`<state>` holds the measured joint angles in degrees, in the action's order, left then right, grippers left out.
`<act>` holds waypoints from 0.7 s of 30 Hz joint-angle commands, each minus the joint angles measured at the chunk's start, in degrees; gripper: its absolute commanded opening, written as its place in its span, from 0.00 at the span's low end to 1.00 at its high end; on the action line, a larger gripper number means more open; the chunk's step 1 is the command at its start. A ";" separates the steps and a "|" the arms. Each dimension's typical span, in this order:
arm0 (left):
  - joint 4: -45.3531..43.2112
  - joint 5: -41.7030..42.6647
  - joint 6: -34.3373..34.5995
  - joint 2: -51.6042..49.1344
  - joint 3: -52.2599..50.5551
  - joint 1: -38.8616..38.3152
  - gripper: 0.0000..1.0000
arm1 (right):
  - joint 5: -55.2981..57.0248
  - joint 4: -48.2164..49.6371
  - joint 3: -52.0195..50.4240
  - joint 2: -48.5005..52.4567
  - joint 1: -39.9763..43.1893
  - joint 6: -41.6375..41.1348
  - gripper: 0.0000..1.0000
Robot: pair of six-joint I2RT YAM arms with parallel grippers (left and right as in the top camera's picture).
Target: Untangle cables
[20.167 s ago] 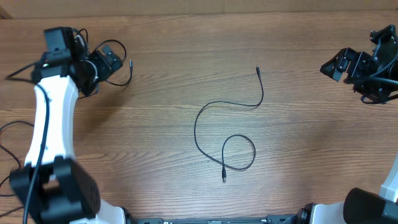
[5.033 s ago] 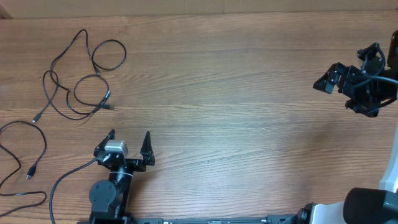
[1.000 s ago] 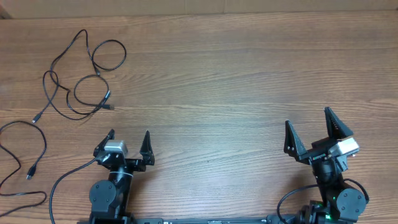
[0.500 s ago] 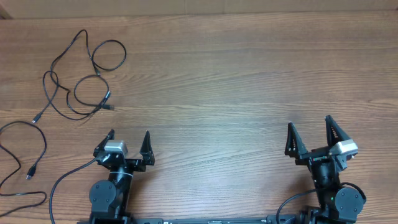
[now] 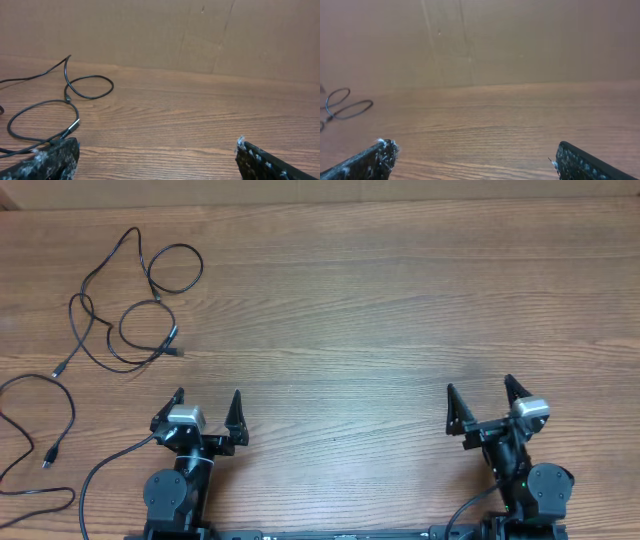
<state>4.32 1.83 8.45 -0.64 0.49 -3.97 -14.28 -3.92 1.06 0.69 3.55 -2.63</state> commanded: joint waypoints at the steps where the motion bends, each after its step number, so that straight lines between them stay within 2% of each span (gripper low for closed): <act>1: 0.13 -0.35 -0.55 0.44 -0.20 0.68 1.00 | 2.08 0.11 -0.59 -0.52 -2.93 6.40 1.00; 5: 0.13 -0.35 -0.55 0.44 -0.20 0.68 1.00 | 6.16 -0.46 -0.57 -0.52 -5.07 5.88 1.00; 21: 0.13 -0.35 -0.55 0.44 -0.20 0.68 1.00 | 5.44 -0.24 -0.57 -0.52 -5.16 3.52 1.00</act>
<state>4.32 1.80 8.45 -0.64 0.47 -3.97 -8.75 -4.47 1.06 0.69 -1.21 1.48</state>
